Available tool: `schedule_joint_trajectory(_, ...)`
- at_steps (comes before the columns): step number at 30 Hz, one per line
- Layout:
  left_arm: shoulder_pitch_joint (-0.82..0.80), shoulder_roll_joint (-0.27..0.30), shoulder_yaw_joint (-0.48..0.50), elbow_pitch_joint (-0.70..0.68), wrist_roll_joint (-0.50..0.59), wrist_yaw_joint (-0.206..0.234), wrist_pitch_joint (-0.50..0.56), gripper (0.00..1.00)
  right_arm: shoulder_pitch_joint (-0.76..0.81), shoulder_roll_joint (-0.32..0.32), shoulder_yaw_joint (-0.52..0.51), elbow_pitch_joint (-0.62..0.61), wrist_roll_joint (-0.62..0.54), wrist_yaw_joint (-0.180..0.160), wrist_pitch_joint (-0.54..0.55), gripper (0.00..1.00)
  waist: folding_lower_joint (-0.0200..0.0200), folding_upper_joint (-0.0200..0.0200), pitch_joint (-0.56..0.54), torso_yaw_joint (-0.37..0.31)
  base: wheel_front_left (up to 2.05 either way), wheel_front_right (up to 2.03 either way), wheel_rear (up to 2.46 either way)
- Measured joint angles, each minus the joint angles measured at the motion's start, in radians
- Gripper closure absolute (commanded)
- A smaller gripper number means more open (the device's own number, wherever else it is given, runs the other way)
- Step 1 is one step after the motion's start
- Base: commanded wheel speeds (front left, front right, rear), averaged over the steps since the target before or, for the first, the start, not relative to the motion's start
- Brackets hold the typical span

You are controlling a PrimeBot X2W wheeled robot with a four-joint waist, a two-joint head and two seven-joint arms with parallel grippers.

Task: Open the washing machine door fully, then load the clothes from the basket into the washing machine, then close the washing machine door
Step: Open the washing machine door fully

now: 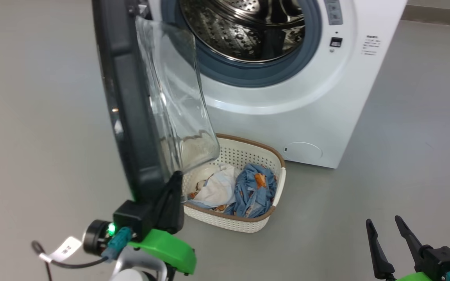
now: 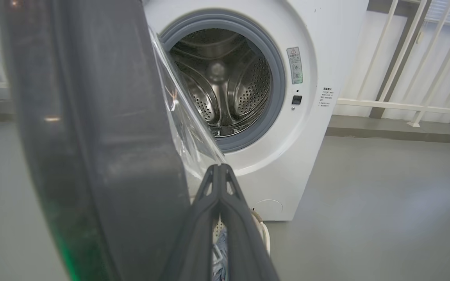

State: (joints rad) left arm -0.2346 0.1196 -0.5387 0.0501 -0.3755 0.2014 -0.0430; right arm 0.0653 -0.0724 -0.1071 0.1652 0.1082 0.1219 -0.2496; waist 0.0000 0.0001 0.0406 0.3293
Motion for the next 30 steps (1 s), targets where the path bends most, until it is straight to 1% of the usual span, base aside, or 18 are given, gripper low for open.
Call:
schedule_joint_trajectory(7, 0.031, 0.038, 0.055, -0.014, -0.002, 0.042, -0.010, 1.00, 0.000, 0.000, 0.000, -0.002, 0.000, 0.000, 0.000, 0.00, 0.0000, 0.0000, 0.005, 0.032, 0.00, 0.00, 0.00)
schedule_joint_trajectory(11, 0.045, 0.049, 0.091, -0.023, -0.012, 0.061, -0.016, 1.00, 0.000, -0.002, 0.000, -0.004, 0.000, 0.000, 0.000, 0.00, 0.0000, 0.0000, 0.014, 0.037, 0.00, 0.00, 0.00)
schedule_joint_trajectory(15, 0.048, 0.072, 0.132, -0.023, -0.029, 0.080, -0.022, 1.00, 0.000, -0.005, 0.000, -0.007, 0.000, 0.000, 0.000, 0.00, 0.0001, 0.0000, 0.022, 0.035, 0.00, 0.00, 0.00)
schedule_joint_trajectory(23, 0.062, 0.109, 0.221, -0.017, -0.053, 0.104, -0.057, 1.00, -0.003, -0.021, 0.000, -0.014, 0.000, 0.000, 0.000, 0.00, 0.0000, -0.0001, 0.052, 0.019, 0.00, 0.00, 0.00)
schedule_joint_trajectory(30, 0.059, 0.137, 0.293, 0.032, -0.077, 0.108, -0.111, 1.00, -0.008, -0.036, -0.003, -0.025, 0.001, 0.000, 0.000, 0.00, 0.0001, 0.0000, 0.094, 0.004, 0.00, 0.00, 0.00)
